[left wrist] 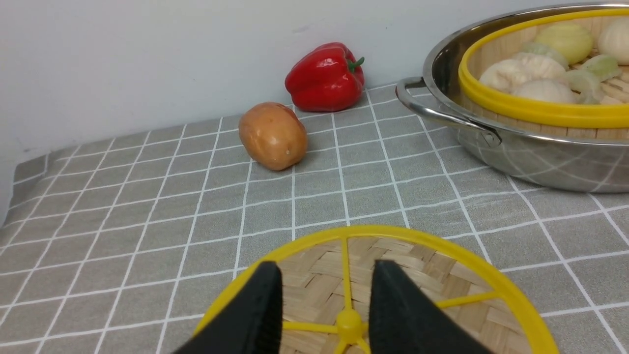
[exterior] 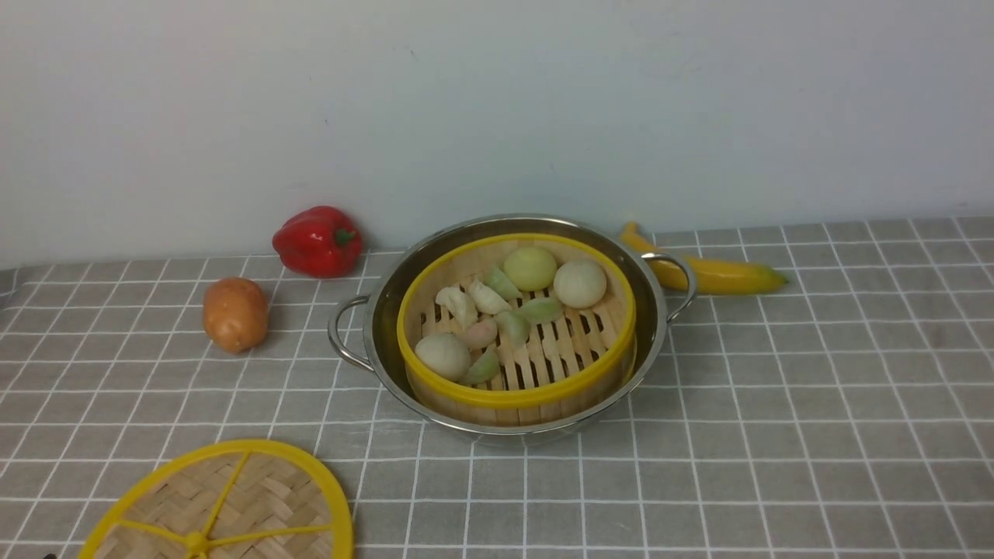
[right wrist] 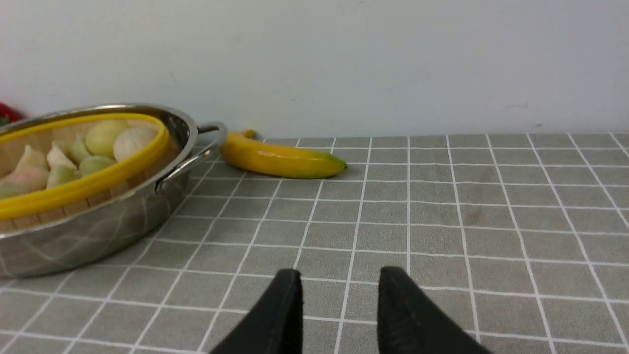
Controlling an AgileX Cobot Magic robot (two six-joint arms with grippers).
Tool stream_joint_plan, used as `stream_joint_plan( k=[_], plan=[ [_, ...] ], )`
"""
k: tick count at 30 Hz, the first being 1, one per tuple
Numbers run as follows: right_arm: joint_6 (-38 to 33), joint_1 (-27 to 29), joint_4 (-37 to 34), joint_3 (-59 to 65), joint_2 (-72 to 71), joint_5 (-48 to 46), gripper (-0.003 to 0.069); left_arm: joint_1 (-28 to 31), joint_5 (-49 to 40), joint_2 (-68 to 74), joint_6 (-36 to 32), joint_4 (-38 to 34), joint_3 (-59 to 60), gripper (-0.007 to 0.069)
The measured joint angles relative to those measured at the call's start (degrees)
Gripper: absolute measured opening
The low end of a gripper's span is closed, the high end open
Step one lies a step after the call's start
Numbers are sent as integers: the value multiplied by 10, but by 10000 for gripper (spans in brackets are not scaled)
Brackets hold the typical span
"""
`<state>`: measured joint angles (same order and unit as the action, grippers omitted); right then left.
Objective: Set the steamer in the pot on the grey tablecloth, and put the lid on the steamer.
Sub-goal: 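Grasp the bamboo steamer lid lying on the table by its centre knob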
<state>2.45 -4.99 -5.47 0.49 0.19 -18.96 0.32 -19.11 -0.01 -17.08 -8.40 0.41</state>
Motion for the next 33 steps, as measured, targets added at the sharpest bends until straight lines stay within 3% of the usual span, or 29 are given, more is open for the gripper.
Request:
stream_joint_plan(
  k=[5, 33],
  plan=[
    [-40, 0, -14, 0, 0, -3, 240, 0, 0, 0, 0, 0, 0, 243],
    [-28, 0, -19, 0, 0, -5, 240, 0, 0, 0, 0, 0, 0, 243]
  ],
)
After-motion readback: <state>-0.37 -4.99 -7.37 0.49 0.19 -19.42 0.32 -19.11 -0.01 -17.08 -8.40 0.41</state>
